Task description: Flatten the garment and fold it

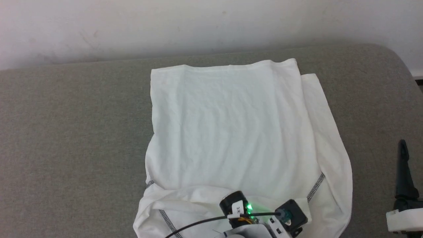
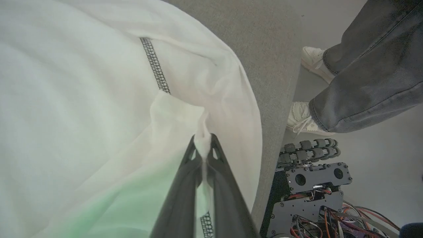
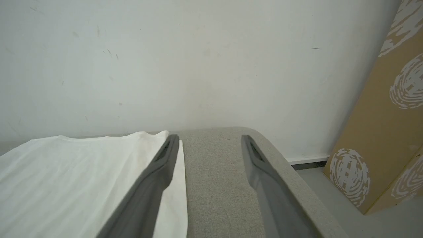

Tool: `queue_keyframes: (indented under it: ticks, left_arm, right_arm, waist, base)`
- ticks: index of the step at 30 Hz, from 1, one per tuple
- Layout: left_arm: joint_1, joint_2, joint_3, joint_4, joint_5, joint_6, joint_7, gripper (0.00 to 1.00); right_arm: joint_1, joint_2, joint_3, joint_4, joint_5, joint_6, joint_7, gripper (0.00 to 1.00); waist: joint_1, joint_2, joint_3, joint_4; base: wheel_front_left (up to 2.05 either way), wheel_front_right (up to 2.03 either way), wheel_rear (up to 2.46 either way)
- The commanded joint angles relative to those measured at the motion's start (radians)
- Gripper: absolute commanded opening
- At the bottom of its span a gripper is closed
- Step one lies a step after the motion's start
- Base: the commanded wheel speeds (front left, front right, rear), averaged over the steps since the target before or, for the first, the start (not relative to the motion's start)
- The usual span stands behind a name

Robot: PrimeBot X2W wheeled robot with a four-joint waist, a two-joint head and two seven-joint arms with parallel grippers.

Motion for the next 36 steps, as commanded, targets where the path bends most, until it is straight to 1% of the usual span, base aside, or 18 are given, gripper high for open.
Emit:
queue_keyframes:
  ticks: [1,5,8,10,11,12,13,16,19,22,24,25,27,30,32,34,36]
  left_arm:
    - [0.012,-0.004,-0.006,0.015,-0.002,-0.007,-0.008,0.00]
    - [0.009,-0.005,-0.047,0.091,-0.036,-0.005,-0.037,0.00]
    - [0.008,-0.005,-0.074,0.123,-0.074,0.009,-0.060,0.00]
    - [0.004,-0.005,-0.086,0.127,-0.105,0.022,-0.076,0.43]
    - [0.002,-0.005,-0.089,0.124,-0.125,0.029,-0.083,0.55]
    - [-0.004,-0.005,-0.094,0.120,-0.140,0.036,-0.091,0.83]
    - [-0.009,-0.005,-0.096,0.114,-0.157,0.043,-0.100,1.00]
    - [-0.024,-0.006,-0.088,0.079,-0.233,0.063,-0.117,1.00]
    - [-0.045,-0.006,-0.056,0.022,-0.324,0.078,-0.125,1.00]
    - [-0.071,-0.006,0.007,-0.040,-0.393,0.100,-0.147,1.00]
    - [-0.085,0.006,0.067,-0.086,-0.413,0.119,-0.177,1.00]
    - [-0.092,0.026,0.099,-0.115,-0.411,0.132,-0.201,1.00]
    - [-0.104,0.092,0.160,-0.174,-0.379,0.172,-0.256,1.00]
    - [-0.083,0.210,0.256,-0.261,-0.335,0.257,-0.327,1.00]
    - [-0.046,0.289,0.318,-0.322,-0.320,0.302,-0.375,1.00]
    - [0.002,0.367,0.374,-0.376,-0.303,0.335,-0.432,1.00]
    - [0.075,0.426,0.451,-0.408,-0.306,0.399,-0.494,1.00]
  right_arm:
    - [-0.013,0.002,0.003,0.005,0.007,-0.001,-0.007,1.00]
    - [-0.022,0.002,0.023,0.020,0.006,-0.001,-0.013,1.00]
    - [-0.027,0.002,0.031,0.029,0.004,-0.001,-0.014,1.00]
    - [-0.028,0.002,0.032,0.032,0.002,-0.001,-0.014,1.00]
    - [-0.028,0.002,0.031,0.033,0.001,-0.001,-0.012,1.00]
    - [-0.027,0.002,0.029,0.033,0.001,-0.001,-0.011,1.00]
    - [-0.027,0.002,0.026,0.032,0.001,-0.001,-0.010,1.00]
    - [-0.025,0.002,0.019,0.029,-0.001,-0.001,-0.005,1.00]
    - [-0.023,0.002,0.013,0.025,-0.001,-0.001,-0.002,1.00]
    - [-0.019,0.002,0.008,0.019,0.002,-0.001,0.005,1.00]
    - [-0.015,0.002,0.001,0.014,0.004,-0.001,0.009,1.00]
    - [-0.013,0.002,-0.002,0.012,0.005,-0.001,0.011,1.00]
    - [-0.010,0.002,-0.006,0.008,0.005,-0.001,0.013,1.00]
    - [-0.008,0.002,-0.008,0.002,0.005,-0.001,0.014,1.00]
    - [-0.007,0.002,-0.007,-0.001,0.006,-0.001,0.014,1.00]
    - [-0.006,0.002,-0.007,-0.001,0.007,-0.001,0.013,1.00]
    - [-0.004,0.002,-0.003,0.003,0.010,-0.001,0.011,1.00]
  waist:
    - [-0.0001,0.0000,0.009,-0.014]
    - [-0.0001,0.0000,0.013,-0.036]
    - [-0.0001,0.0000,0.014,-0.044]
    - [-0.0001,0.0000,0.013,-0.044]
    - [-0.0001,0.0000,0.013,-0.042]
    - [-0.0001,0.0000,0.012,-0.039]
    - [-0.0001,0.0000,0.011,-0.035]
    - [-0.0001,0.0000,0.005,-0.020]
    - [-0.0001,0.0000,-0.001,-0.001]
    - [-0.0001,0.0000,-0.009,0.012]
    - [-0.0001,0.0000,-0.013,0.021]
    - [-0.0001,0.0000,-0.014,0.025]
    - [-0.0001,0.0000,-0.015,0.031]
    - [-0.0001,0.0000,-0.012,0.039]
    - [-0.0001,0.0000,-0.009,0.043]
    - [-0.0001,0.0000,-0.007,0.048]
    - [-0.0001,0.0000,-0.006,0.051]
  base:
    - [0.00,0.00,0.00]
    - [0.00,0.00,0.00]
    - [0.00,0.00,0.00]
    - [0.00,0.00,0.00]
    - [0.00,0.00,0.00]
    - [0.00,0.00,0.00]
    - [0.00,0.00,0.00]
    - [0.00,0.00,0.00]
    - [0.00,0.00,0.00]
    - [0.00,0.00,0.00]
    - [0.00,0.00,0.00]
    - [0.00,0.00,0.00]
    - [0.00,0.00,0.00]
    - [0.00,0.00,0.00]
    - [0.00,0.00,0.00]
    - [0.00,0.00,0.00]
    - [0.00,0.00,0.00]
